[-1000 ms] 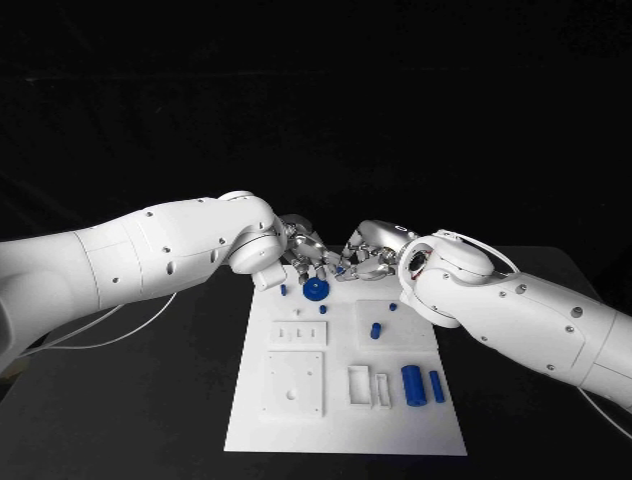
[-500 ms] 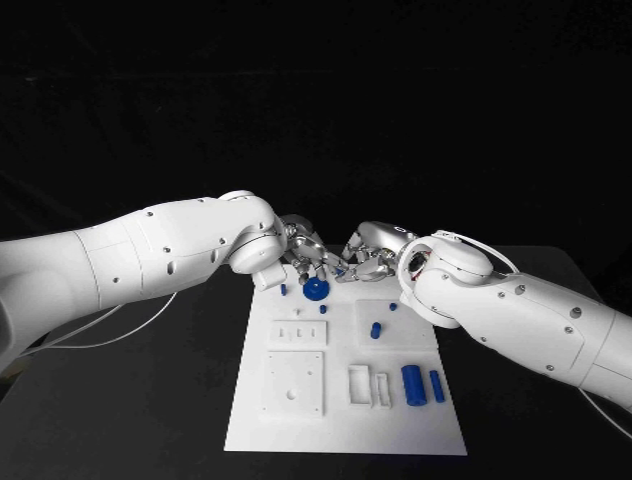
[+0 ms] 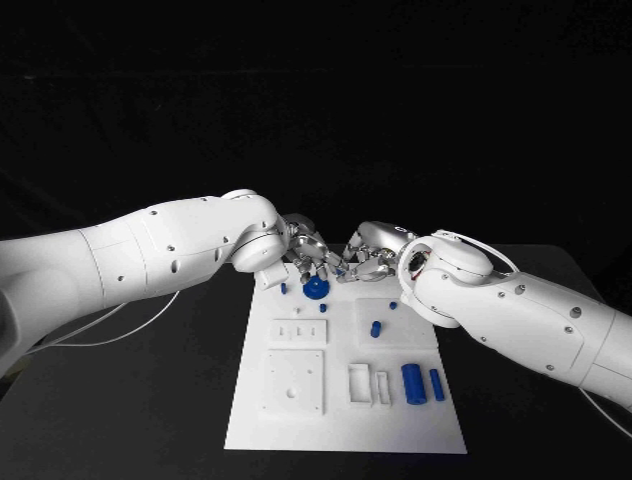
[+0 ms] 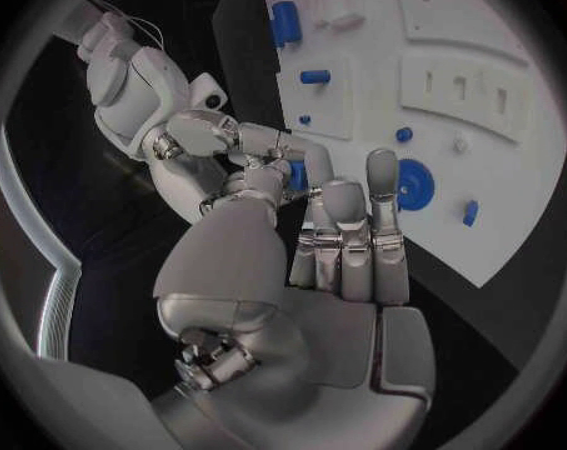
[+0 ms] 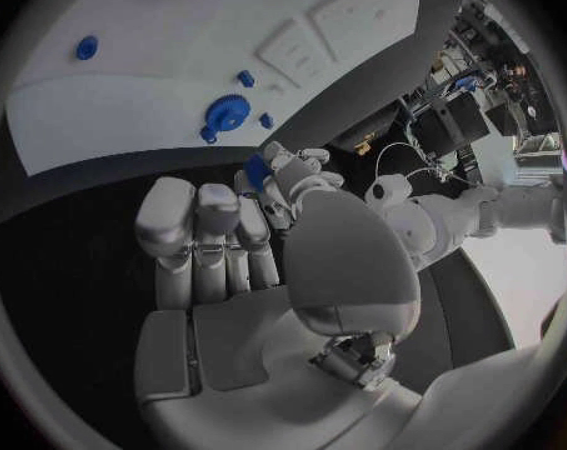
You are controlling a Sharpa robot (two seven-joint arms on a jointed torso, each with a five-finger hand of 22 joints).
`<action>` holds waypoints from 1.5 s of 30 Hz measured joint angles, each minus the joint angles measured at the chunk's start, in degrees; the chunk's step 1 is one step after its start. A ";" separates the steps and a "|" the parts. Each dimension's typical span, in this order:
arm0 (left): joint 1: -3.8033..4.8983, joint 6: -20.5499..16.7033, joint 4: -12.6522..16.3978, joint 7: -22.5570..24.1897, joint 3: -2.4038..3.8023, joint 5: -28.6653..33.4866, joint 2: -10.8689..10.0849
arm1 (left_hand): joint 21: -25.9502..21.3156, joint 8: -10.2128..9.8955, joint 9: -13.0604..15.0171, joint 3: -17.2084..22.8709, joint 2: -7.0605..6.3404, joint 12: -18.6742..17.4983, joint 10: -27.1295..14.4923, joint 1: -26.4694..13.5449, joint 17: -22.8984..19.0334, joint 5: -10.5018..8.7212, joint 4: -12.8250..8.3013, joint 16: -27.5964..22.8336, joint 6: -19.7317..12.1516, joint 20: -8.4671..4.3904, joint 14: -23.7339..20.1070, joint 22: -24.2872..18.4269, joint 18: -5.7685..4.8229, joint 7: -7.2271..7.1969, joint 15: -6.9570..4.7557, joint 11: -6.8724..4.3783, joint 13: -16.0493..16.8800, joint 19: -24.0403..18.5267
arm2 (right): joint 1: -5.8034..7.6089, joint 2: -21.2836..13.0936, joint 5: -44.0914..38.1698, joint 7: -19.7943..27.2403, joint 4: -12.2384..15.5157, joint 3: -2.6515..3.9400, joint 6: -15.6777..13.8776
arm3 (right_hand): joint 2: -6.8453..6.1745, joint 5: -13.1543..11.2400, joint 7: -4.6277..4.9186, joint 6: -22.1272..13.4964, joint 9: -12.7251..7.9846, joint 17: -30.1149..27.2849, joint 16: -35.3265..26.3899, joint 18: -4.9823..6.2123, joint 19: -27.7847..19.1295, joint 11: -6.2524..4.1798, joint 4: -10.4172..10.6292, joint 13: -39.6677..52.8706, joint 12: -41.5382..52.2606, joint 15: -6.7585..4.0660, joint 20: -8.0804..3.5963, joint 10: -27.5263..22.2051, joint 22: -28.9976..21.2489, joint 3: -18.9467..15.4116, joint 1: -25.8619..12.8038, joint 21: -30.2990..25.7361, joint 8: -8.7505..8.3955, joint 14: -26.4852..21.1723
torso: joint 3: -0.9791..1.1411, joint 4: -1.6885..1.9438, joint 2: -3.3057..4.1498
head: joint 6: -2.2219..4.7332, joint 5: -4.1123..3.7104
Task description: Assemble the parts on the task board
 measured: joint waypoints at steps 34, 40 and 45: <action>-0.26 1.36 -0.38 0.28 -0.04 0.25 0.16 | -2.71 -0.02 0.45 11.27 1.10 0.06 -0.03 -4.19 0.17 9.19 -2.17 0.66 -1.17 0.07 0.00 6.09 0.00 1.13 0.00 0.02 -0.47 0.76 | -0.05 0.15 -0.09 -0.20 -0.10 -0.06 0.11 | -0.08 1.11 -0.02 0.02 0.06 0.12 0.00 0.00 0.00 0.00 -0.08 -0.01 -0.14 0.00 0.00 0.00 0.00 -0.09 0.06 -0.22 0.19 0.00 | 0.03 0.03 0.00 | -0.53 -0.12; -0.29 1.26 -0.46 0.43 -0.06 0.57 0.16 | -3.11 0.00 0.44 11.62 0.89 1.00 -0.03 -4.40 0.72 8.99 -2.11 1.29 -0.78 -0.20 0.00 7.08 0.01 1.53 0.00 0.02 -0.39 1.32 | -0.03 0.16 -0.10 -0.19 -0.16 -0.03 0.10 | -0.15 1.11 -0.03 0.02 0.08 0.12 0.00 0.00 0.00 0.00 -0.09 -0.01 -0.23 0.00 0.00 0.00 0.00 -0.09 -0.02 -0.22 0.19 0.00 | 0.04 0.01 -0.01 | -0.60 -0.15; -0.32 1.05 -0.50 0.54 -0.08 0.91 0.14 | -3.56 0.01 0.45 12.43 0.50 2.15 -0.02 -4.79 1.32 9.24 -2.15 1.77 -0.56 -0.54 0.25 7.86 0.01 1.75 -0.24 0.02 -0.33 1.78 | -0.02 0.17 -0.09 -0.08 -0.28 -0.02 0.01 | -0.54 1.68 0.21 -0.66 0.06 0.07 -0.29 0.00 0.00 -0.25 -0.07 -0.39 -0.92 0.00 0.00 -0.35 0.00 -0.10 -0.40 -0.54 0.19 0.00 | 0.04 0.03 -0.01 | -0.62 -0.18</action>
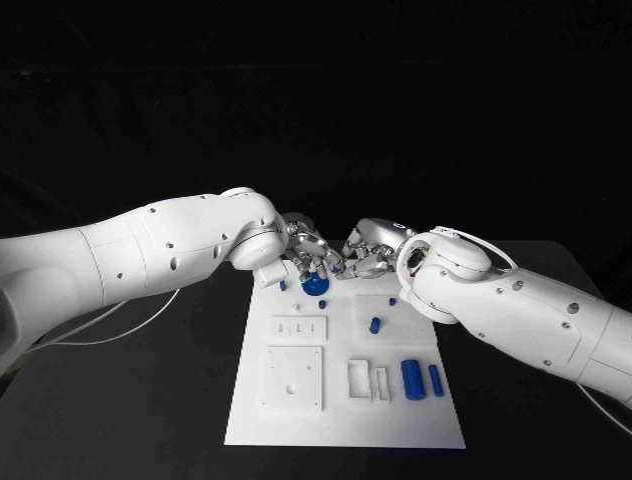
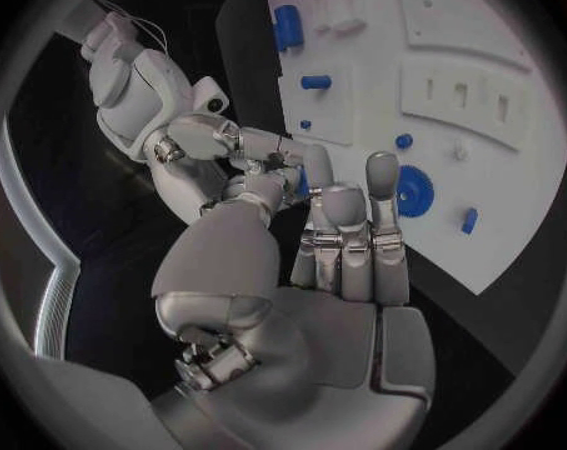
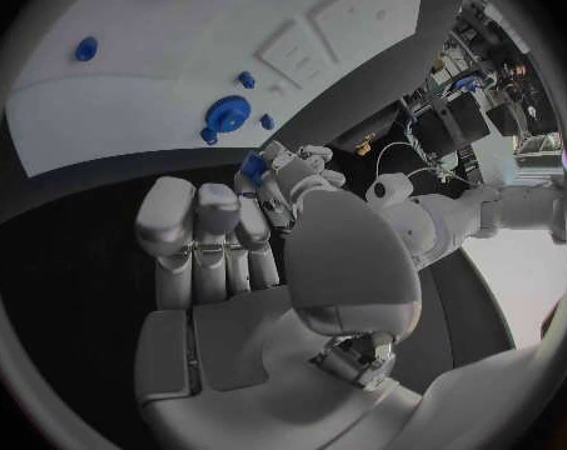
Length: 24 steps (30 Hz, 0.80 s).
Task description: Assemble the parts on the task board
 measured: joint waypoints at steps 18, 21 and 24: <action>-0.10 -1.92 0.12 -0.09 -0.05 0.68 -0.53 | -1.09 0.02 0.00 3.00 -1.90 5.07 0.01 -1.26 6.02 1.30 -2.83 2.26 0.73 -0.42 1.63 2.66 -0.02 0.72 -0.81 -0.82 -0.20 1.64 | -0.08 -2.06 0.91 2.33 0.77 0.04 -3.43 | -3.65 4.09 4.11 -23.51 -2.68 -1.72 -3.09 0.98 0.11 2.40 6.11 -8.52 -6.24 1.23 1.53 -5.09 0.00 -8.71 1.45 -3.32 -0.01 -0.20 | -0.04 0.02 -0.03 | -0.01 0.14; -0.11 -2.17 0.15 -0.23 -0.06 0.66 -0.71 | -1.09 0.02 0.00 3.06 -2.00 5.86 0.01 -1.36 6.92 1.60 -2.88 2.80 0.74 -0.39 1.63 3.10 -0.02 0.74 -0.81 -0.82 -0.23 1.85 | -0.32 -3.26 1.16 2.82 1.57 0.06 -3.94 | -3.67 4.62 4.11 -23.51 -2.68 -1.78 -3.49 0.97 0.11 2.45 6.38 -9.22 -6.39 1.22 1.53 -5.37 0.00 -8.82 1.95 -3.89 -0.08 -0.20 | -0.04 0.01 -0.06 | -0.03 0.19; -0.13 -2.46 0.27 -0.53 -0.14 0.55 -1.06 | -1.09 0.02 0.00 3.06 -2.15 6.34 0.01 -1.50 7.61 1.65 -2.89 2.88 0.83 -0.31 1.83 3.40 -0.02 0.83 -0.61 -0.82 -0.31 1.94 | -0.75 -5.28 1.68 3.63 2.46 0.06 -4.15 | -3.65 6.86 4.26 -24.08 -2.68 -3.76 -6.66 0.98 0.11 2.27 6.18 -14.08 -10.82 1.67 1.53 -7.52 0.00 -8.47 2.51 -7.91 -0.21 -0.65 | -0.03 0.01 -0.09 | -0.09 0.41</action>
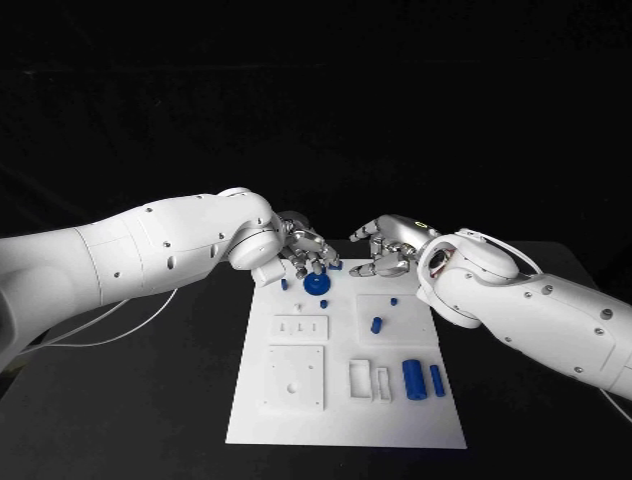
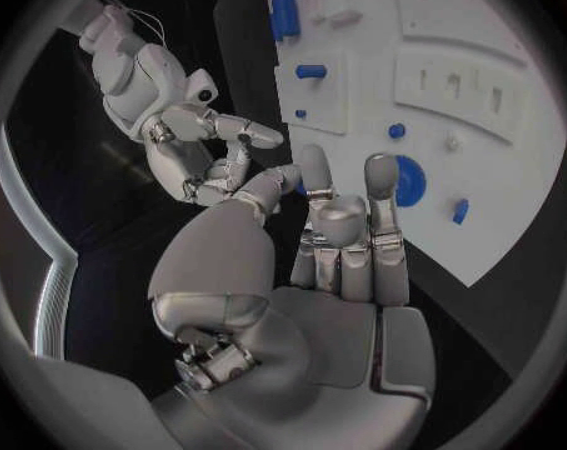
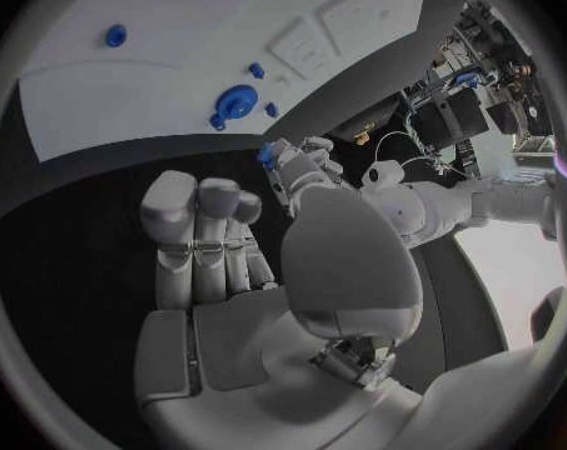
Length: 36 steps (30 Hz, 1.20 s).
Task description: Assemble the parts on the task board
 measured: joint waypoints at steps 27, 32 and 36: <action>-1.86 -5.25 8.86 -4.72 -2.75 -2.27 -7.29 | -0.83 -0.01 0.00 0.72 -0.22 3.49 0.02 -0.21 4.22 -0.47 -0.74 2.66 0.08 0.41 0.79 2.29 0.00 0.08 0.04 0.02 -0.09 0.82 | 2.76 -4.70 35.37 16.48 -9.42 3.88 -10.54 | 5.37 8.33 -1.72 16.70 1.12 -6.15 -14.64 0.80 -0.21 -0.38 -5.97 -20.64 -10.72 0.80 0.83 -5.04 -16.07 -2.18 -4.62 -39.32 0.00 -5.74 | 0.57 0.01 -1.78 | -3.41 1.23; -2.47 -6.91 10.28 -5.37 -2.76 -2.52 -7.72 | -0.95 0.22 0.00 1.20 -0.44 4.36 0.00 -0.43 5.27 -0.57 -1.23 3.66 0.09 0.62 0.79 2.99 0.00 0.08 0.04 0.01 0.12 1.02 | 3.60 -3.37 39.06 17.95 -11.85 3.94 -12.00 | 5.68 8.56 -1.72 16.70 1.16 -6.82 -14.73 0.80 -0.21 -0.38 -6.58 -23.86 -10.79 0.86 0.84 -5.04 -17.35 -2.79 -4.92 -40.31 0.00 -6.01 | 0.64 0.24 -2.02 | -4.16 1.24; -3.20 -7.70 10.81 -6.06 -2.76 -2.87 -7.73 | -1.12 0.25 0.00 1.14 -0.44 5.11 -0.10 -0.43 6.09 -0.82 -1.31 4.53 0.09 0.83 0.79 3.54 0.00 0.08 0.04 -0.10 0.30 1.23 | 4.02 -2.32 40.51 18.77 -13.34 3.94 -12.73 | 5.68 8.77 -1.73 16.70 1.16 -7.09 -14.73 0.80 -0.21 -0.38 -6.73 -25.14 -10.22 0.95 0.83 -5.45 -17.70 -2.94 -4.92 -40.69 0.00 -6.30 | 0.65 0.34 -2.15 | -4.69 1.24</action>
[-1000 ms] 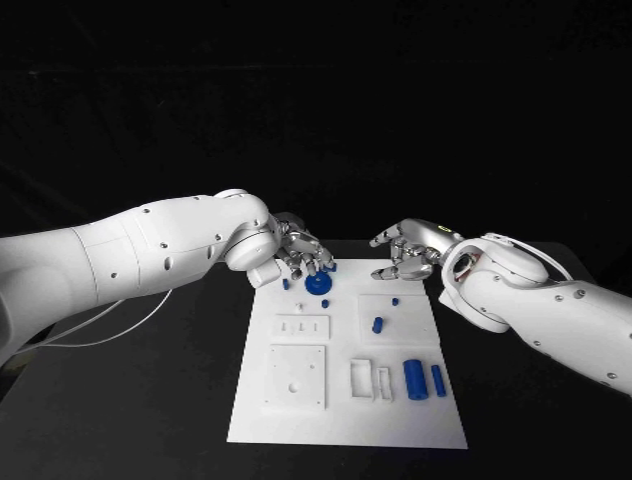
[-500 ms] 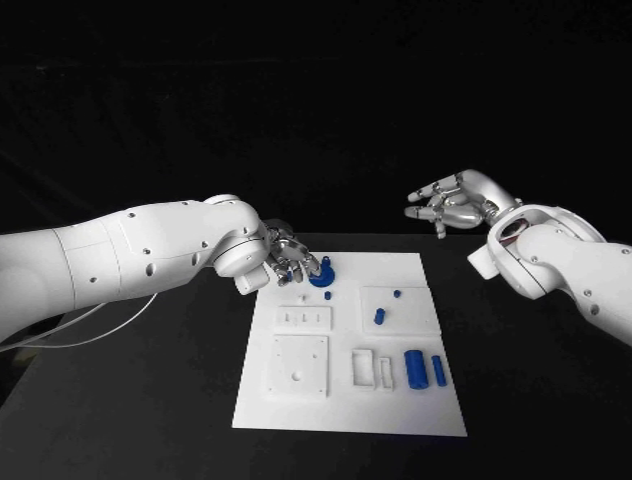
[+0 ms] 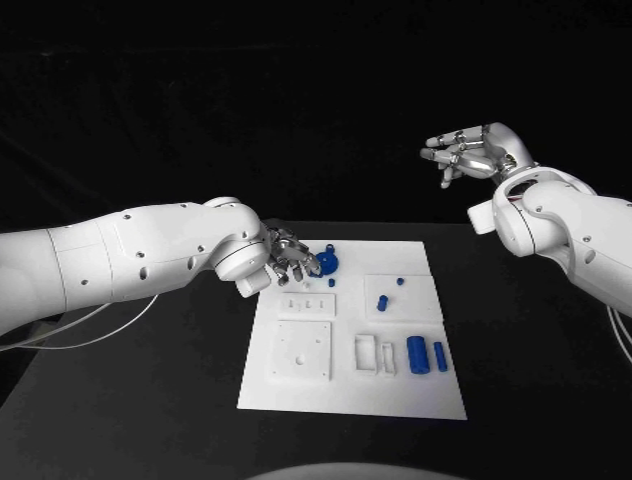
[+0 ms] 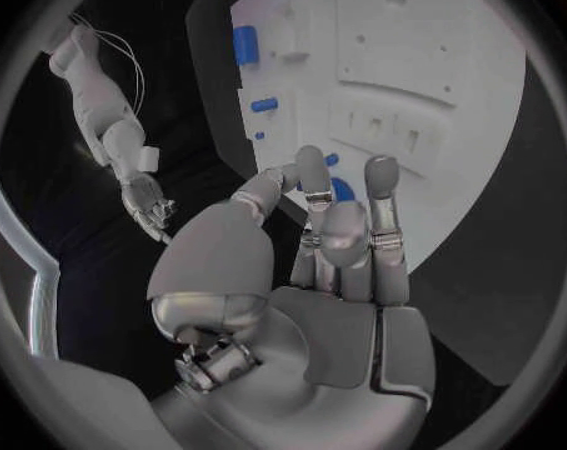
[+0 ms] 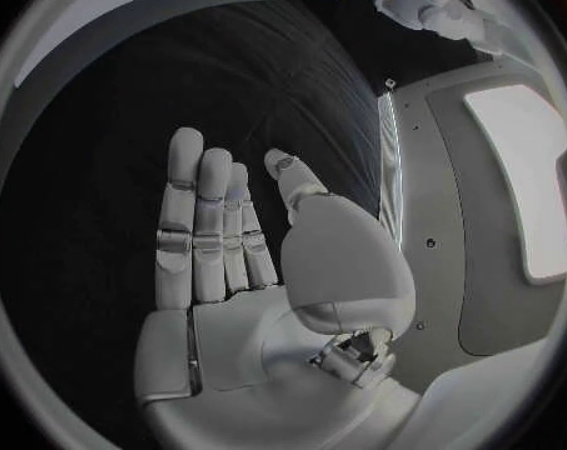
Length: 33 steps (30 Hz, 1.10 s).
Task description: Assemble the parts on the task board
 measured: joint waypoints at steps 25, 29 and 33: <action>-2.36 2.20 -0.92 -3.40 -0.04 -3.82 1.32 | -0.91 -0.20 0.00 -0.26 0.11 1.38 0.21 -0.05 1.66 -0.38 0.10 1.74 0.00 0.32 0.20 1.70 0.01 0.01 0.20 -0.20 -0.24 0.31 | 0.71 2.15 1.92 1.10 -3.13 0.01 -0.74 | 0.21 1.85 -0.02 0.01 -0.01 -1.06 0.00 -0.07 -0.61 0.30 -0.87 -3.82 -0.01 0.32 0.61 -0.92 -0.08 -0.23 -0.21 -1.25 0.00 -1.39 | -0.07 0.01 0.07 | -1.53 -0.10; -2.53 3.09 -1.11 -3.79 -0.04 -4.31 1.47 | -1.14 -0.09 0.00 -0.17 0.39 1.78 0.21 -0.32 2.06 -0.29 0.27 2.13 0.01 0.41 0.19 1.93 0.01 0.01 0.20 -0.19 -0.38 0.40 | 0.71 2.21 1.92 1.09 -3.20 0.01 -0.69 | 0.21 2.22 -0.02 0.01 -0.01 -1.11 0.01 -0.07 -0.62 0.30 -1.03 -4.06 -0.23 0.41 0.61 -0.92 -0.08 -0.07 -0.21 -1.25 0.00 -1.64 | -0.07 0.03 0.09 | -1.76 -0.01; -2.61 3.85 -1.34 -4.11 -0.04 -4.85 1.52 | -1.14 0.07 0.00 -0.16 0.50 1.78 0.19 -0.43 2.26 -0.30 0.31 2.13 0.01 0.41 0.19 2.06 0.00 0.01 0.20 -0.21 -0.52 0.40 | 0.72 2.24 1.92 1.04 -3.27 0.01 -0.64 | 0.21 2.55 -0.02 0.01 -0.02 -1.18 0.01 -0.07 -0.62 0.30 -1.21 -4.35 -0.23 0.41 0.61 -0.92 -0.08 0.11 -0.21 -1.46 0.00 -1.64 | -0.07 0.04 0.10 | -1.91 0.08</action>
